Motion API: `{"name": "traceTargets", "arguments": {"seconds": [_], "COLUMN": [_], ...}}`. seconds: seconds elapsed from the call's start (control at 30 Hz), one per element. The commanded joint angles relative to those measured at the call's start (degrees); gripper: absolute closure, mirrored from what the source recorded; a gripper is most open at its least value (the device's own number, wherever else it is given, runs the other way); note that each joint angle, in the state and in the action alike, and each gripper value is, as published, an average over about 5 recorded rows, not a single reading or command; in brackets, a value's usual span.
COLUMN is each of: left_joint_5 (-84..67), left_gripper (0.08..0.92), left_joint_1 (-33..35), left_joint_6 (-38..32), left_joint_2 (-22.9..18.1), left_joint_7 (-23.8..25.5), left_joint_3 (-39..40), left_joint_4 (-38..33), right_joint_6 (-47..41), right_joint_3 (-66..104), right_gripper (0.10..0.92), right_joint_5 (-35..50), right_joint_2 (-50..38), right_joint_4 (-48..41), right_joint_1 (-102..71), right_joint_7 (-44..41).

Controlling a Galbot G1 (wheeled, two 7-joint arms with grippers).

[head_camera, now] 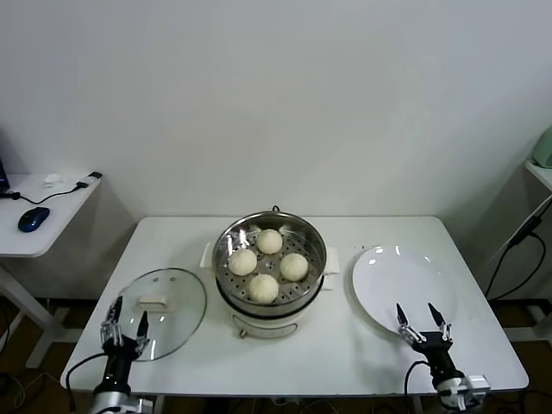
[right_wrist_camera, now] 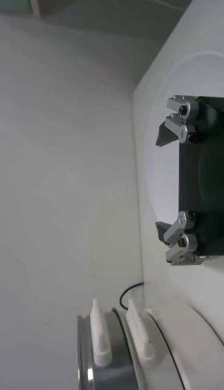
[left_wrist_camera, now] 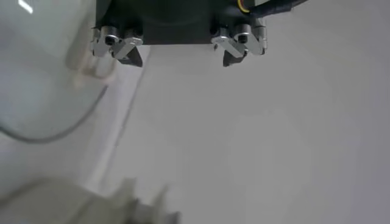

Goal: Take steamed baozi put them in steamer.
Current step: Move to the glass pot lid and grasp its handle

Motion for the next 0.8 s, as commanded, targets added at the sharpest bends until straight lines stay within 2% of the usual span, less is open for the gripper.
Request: {"name": "traceTargets", "arguments": {"seconds": [0.03,0.37,0.8], "left_joint_5": [16.78,15.91,13.37], "left_gripper": [0.177,0.177,0.177], "left_joint_1": [-5.05,-9.41,-14.57], "left_joint_6": [-0.12,-0.26,1.27], "left_joint_2": [2.47,3.53,3.27], "left_joint_7": [-4.13,-3.78,0.65], "left_joint_3": [-0.02,0.89,2.84], "left_joint_4": [12.09,14.39,15.86], "right_joint_6": [1.09,1.45,2.00], "right_joint_3": [0.64,0.81,0.96], "right_gripper": [0.203,0.203,0.203], "right_joint_5": [-0.98,-1.27,-2.28], "right_joint_2": [2.41,3.41,4.36], "right_joint_4": [1.00,0.57,1.61], "right_joint_1": [-2.58,-3.15,-4.34], "right_joint_7": [0.18,0.27,0.14]}}
